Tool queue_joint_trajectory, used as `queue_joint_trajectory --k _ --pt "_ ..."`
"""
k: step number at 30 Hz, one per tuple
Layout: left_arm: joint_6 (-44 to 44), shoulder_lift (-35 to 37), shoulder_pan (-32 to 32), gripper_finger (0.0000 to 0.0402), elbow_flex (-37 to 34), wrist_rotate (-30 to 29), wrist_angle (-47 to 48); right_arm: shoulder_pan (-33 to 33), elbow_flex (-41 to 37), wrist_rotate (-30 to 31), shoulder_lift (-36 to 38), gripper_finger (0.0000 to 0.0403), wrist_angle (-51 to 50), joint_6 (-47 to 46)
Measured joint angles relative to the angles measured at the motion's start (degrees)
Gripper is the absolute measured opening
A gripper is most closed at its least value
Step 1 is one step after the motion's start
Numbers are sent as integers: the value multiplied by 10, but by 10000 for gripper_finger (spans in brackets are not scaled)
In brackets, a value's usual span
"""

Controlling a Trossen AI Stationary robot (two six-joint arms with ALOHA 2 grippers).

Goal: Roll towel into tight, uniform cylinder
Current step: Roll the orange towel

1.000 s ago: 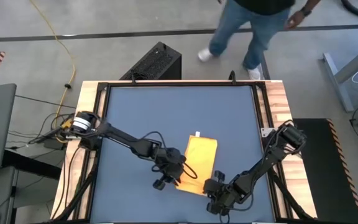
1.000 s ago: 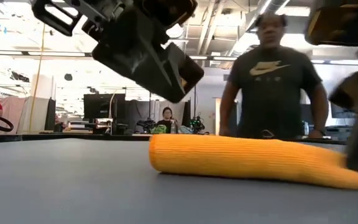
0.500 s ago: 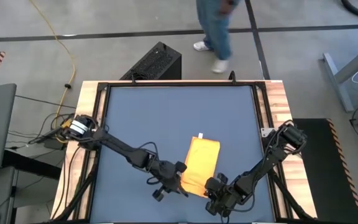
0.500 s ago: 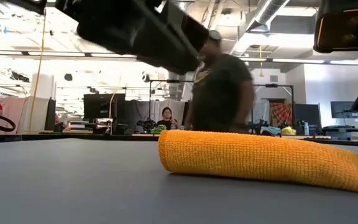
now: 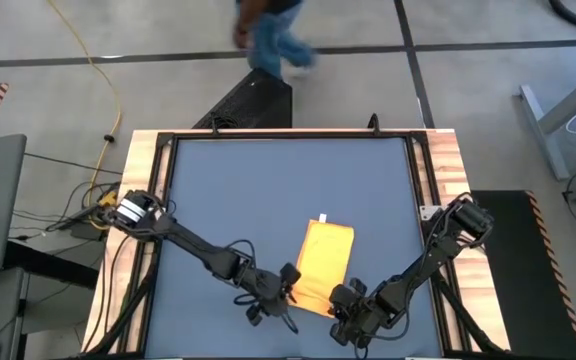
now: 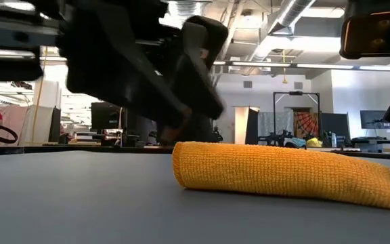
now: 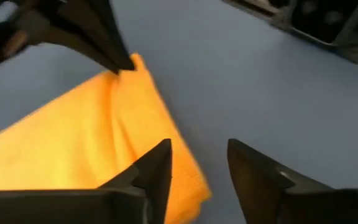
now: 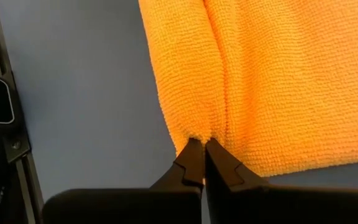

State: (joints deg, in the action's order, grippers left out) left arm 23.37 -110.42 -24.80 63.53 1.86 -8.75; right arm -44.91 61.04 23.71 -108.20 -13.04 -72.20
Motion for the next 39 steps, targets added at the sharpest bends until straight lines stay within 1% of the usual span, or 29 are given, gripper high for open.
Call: queue_joint_trajectory --k 3,5,8,11,14,16,18,21,23,24,28,30,34,37,39 --pt "-5 -18 0 174 0 -41 -6 0 0 0 0 18 0 -3" --pt "-22 -35 0 186 2 -51 -22 0 0 0 0 19 0 -4" --pt "-38 -49 0 195 2 -49 -26 -1 0 0 0 19 -1 -10" --pt "-61 -58 0 193 2 -57 -26 -1 0 0 0 19 -4 -13" --pt "-83 -58 4 177 3 -56 -18 -1 1 0 0 19 -5 -16" --pt "-102 -58 10 156 3 -53 -16 -1 1 -5 0 19 -7 -22" --pt "-117 -58 15 128 3 -51 -16 0 1 -9 1 19 -10 -29" --pt "-140 -59 25 72 3 -40 -14 0 1 -9 1 20 -10 -30" --pt "-164 -59 36 28 3 -8 -10 0 1 -8 1 20 -10 -30" --pt "-182 -59 43 16 3 20 -10 0 1 -9 1 20 -10 -30" --pt "-241 -59 72 10 3 147 0 0 1 -14 2 20 -12 -48" --pt "-259 -59 83 8 3 196 11 0 1 -23 3 20 -12 -63" --pt "-306 -59 92 6 3 228 31 4 1 -26 7 20 -7 -104" --pt "-354 -59 98 6 3 264 46 6 1 -30 10 20 -1 -133" --pt "-375 -59 101 6 4 275 56 10 1 -30 13 20 8 -137"
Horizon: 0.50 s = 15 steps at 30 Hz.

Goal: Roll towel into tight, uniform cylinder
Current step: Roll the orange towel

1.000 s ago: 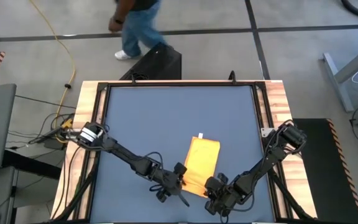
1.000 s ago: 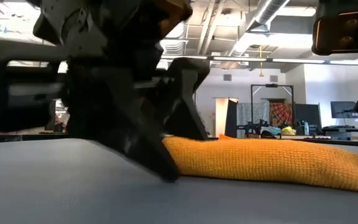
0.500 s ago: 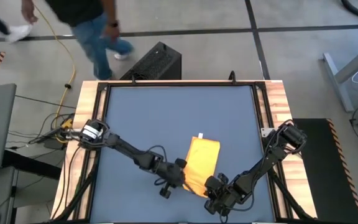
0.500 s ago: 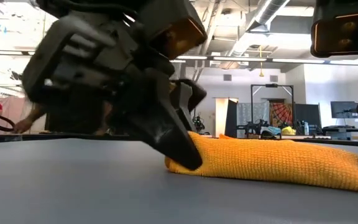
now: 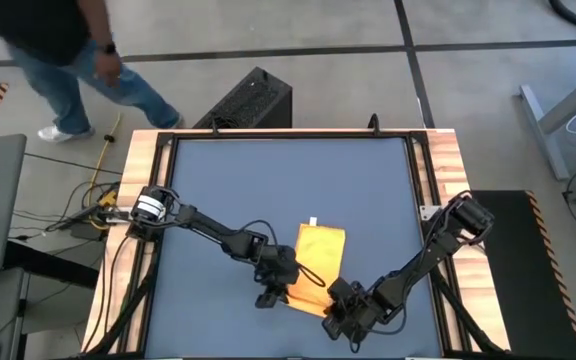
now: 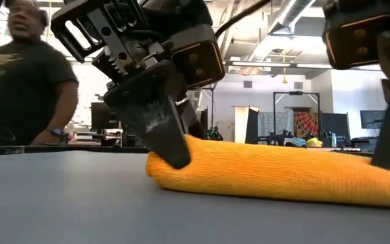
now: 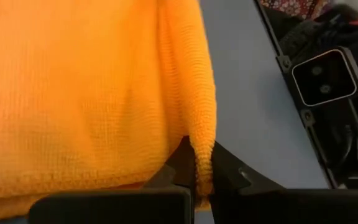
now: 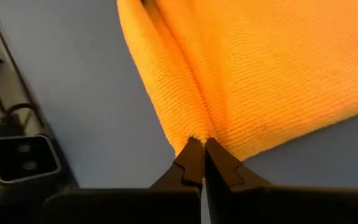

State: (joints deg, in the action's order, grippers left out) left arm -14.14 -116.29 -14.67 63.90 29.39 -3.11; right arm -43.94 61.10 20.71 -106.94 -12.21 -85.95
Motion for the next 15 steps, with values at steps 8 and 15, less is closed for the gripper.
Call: queue_joint_trajectory --k 8,15 --pt "-36 0 3 6 0 15 20 11 0 -18 8 20 19 3" --pt "-39 0 12 29 0 11 21 21 0 -29 7 20 -14 -30"
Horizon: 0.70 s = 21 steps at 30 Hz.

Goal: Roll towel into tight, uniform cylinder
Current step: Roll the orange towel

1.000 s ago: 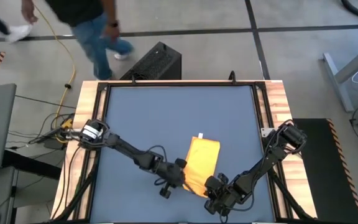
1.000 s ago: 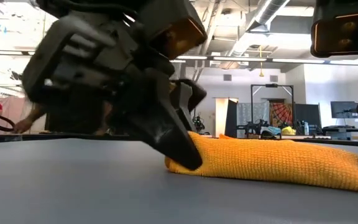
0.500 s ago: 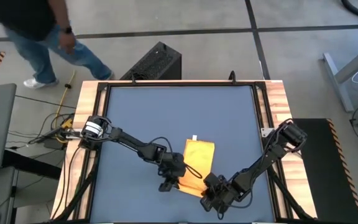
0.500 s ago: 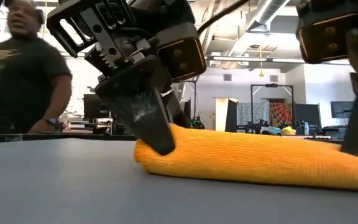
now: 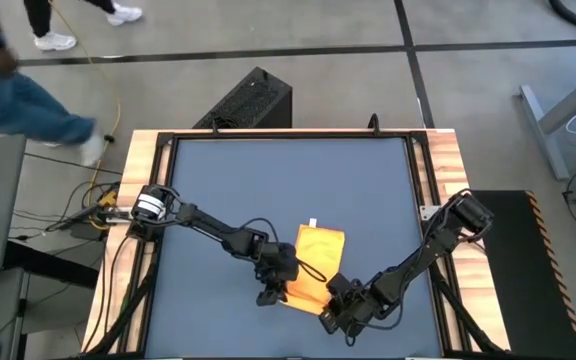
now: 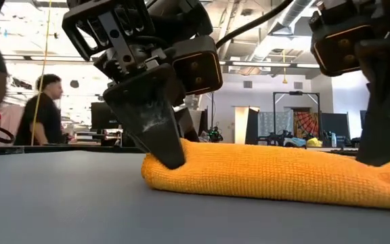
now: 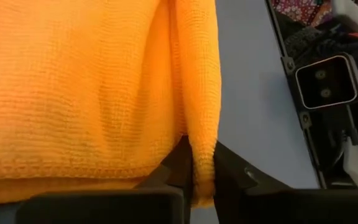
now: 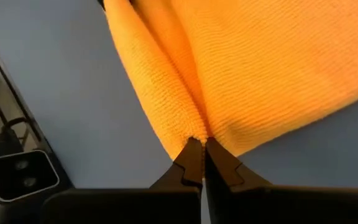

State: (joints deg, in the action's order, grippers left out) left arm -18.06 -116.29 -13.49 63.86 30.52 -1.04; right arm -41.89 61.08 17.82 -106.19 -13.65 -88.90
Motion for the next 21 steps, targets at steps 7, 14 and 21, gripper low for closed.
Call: queue_joint_trajectory --k 7,14,21 --pt "53 0 9 76 14 1 42 18 -3 -15 0 20 -17 7" --pt "114 2 19 87 51 2 162 24 -3 -19 0 20 -31 17" --pt "149 58 -21 71 50 -137 204 26 -3 -21 1 20 -46 24"
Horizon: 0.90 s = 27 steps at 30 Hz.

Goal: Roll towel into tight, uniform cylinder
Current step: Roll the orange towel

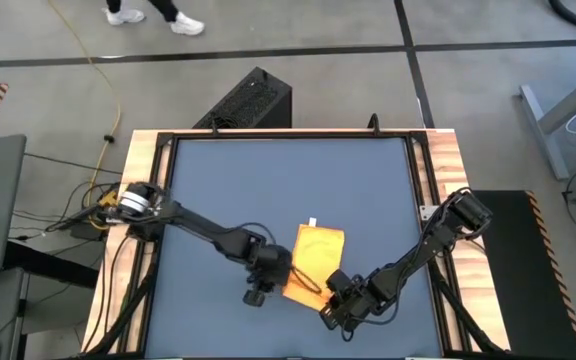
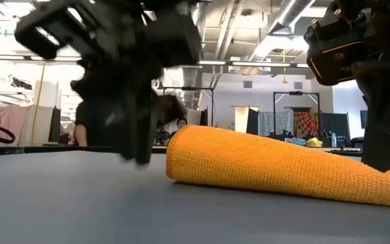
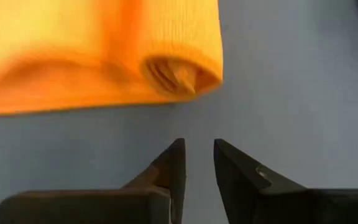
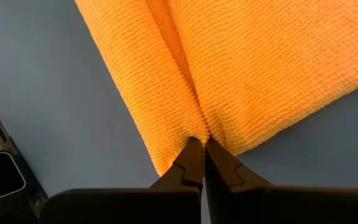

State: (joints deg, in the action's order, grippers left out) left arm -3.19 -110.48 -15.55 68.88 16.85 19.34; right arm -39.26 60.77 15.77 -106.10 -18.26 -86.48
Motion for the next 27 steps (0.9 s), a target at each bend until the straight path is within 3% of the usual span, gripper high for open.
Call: queue_joint_trajectory --k 3,8,11,16,23,27 --pt "19 40 -34 59 -5 -91 -10 4 0 0 0 20 0 8" --pt "108 81 -102 43 -67 -199 -214 4 0 5 0 20 1 15" --pt "167 80 -124 42 -95 -261 -290 4 0 6 0 20 0 15" --pt "236 72 -132 65 -97 -235 -331 4 0 8 0 20 -4 15" --pt "221 68 -132 118 -97 -205 -313 4 -1 13 -1 20 1 16" --pt "213 53 -134 147 -97 -223 -305 4 -1 15 -1 20 8 14"
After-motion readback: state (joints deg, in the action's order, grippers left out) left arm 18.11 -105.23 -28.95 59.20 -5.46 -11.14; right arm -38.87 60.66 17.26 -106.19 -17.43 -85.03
